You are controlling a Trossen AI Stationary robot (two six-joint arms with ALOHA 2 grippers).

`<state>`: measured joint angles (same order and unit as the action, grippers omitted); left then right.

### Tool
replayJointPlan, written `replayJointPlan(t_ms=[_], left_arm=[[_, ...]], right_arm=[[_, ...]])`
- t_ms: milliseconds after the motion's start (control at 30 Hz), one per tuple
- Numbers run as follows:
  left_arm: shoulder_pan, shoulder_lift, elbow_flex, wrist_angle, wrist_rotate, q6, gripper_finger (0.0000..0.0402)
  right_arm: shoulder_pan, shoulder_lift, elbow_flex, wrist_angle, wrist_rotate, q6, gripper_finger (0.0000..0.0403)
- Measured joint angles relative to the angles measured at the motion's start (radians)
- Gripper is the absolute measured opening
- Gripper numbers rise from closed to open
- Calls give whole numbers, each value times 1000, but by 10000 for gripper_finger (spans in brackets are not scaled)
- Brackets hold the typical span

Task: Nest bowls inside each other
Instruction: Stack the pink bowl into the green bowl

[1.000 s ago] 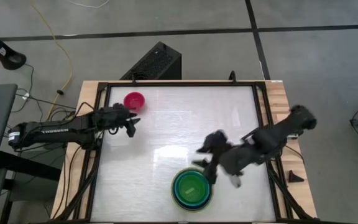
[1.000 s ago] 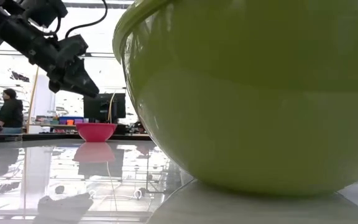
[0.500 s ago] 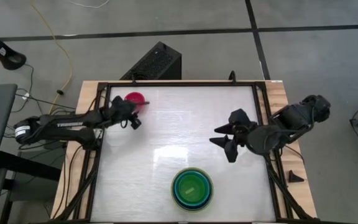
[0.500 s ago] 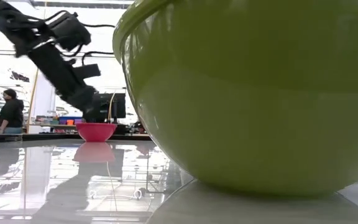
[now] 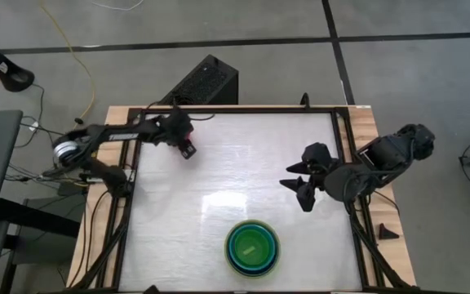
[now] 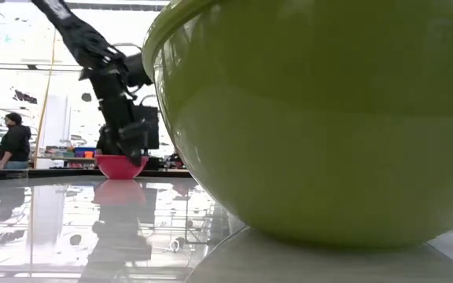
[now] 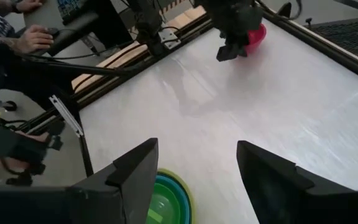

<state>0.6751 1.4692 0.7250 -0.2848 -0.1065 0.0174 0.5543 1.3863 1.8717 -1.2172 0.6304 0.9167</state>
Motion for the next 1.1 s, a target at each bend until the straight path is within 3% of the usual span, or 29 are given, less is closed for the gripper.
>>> replayJointPlan(t_ms=[167,367,533,700,933,1100], left_arm=[[32,120,89,-86,120,-9,136],[-1,109,138,-98,334,-35,16],[-87,11,141,-93,557,-144,5],[-261,-124,145,49,730,-290,3],[-573,-228,145,427,721,-561,2],[-764,-208,146,589,595,-632,1]], right_arm=[[1,-7,0,-6,0,2,255],[1,-19,0,-33,10,13,255],[0,-26,0,-103,71,32,255],[-2,-36,0,-159,127,64,255],[-2,-36,0,-271,165,139,255],[2,-44,0,-345,203,199,255]])
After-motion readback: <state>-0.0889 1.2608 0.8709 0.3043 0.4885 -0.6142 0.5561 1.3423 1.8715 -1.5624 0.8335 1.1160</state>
